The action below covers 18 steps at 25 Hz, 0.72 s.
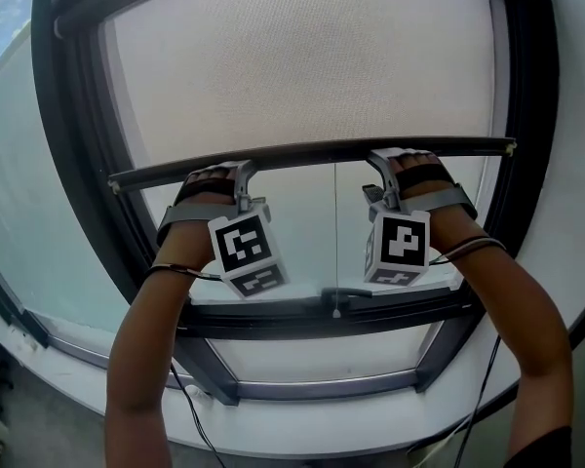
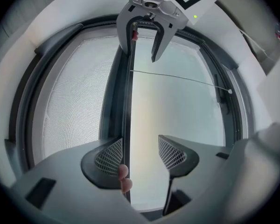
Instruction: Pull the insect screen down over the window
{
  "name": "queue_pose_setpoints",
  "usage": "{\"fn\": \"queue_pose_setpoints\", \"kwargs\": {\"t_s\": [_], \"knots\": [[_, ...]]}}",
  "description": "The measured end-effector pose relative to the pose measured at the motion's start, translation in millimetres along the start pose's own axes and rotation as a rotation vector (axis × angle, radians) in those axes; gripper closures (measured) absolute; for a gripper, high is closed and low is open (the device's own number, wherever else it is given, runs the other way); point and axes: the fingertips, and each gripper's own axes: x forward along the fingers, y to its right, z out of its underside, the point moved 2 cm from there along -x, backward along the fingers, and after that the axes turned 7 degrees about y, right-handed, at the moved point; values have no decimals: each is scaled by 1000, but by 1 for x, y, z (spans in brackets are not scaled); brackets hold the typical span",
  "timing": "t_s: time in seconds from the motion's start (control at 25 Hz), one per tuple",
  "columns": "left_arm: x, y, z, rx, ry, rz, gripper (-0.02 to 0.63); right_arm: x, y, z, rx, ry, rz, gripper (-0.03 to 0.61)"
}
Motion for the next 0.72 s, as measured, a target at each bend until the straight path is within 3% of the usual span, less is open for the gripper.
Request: {"fn": "queue_pose_setpoints", "kwargs": {"t_s": [0.28,0.52,0.72], "knots": [[-3,9,1,-29,15,79,370,-3,-8,-3,47,9,-62,325],[-2,9,8,7,2,84,370,0,-9,-9,-4,-17,-50,325],[-9,19,2,-27,41,138,371,-8,-18,-8,66,8,-93,325]]}}
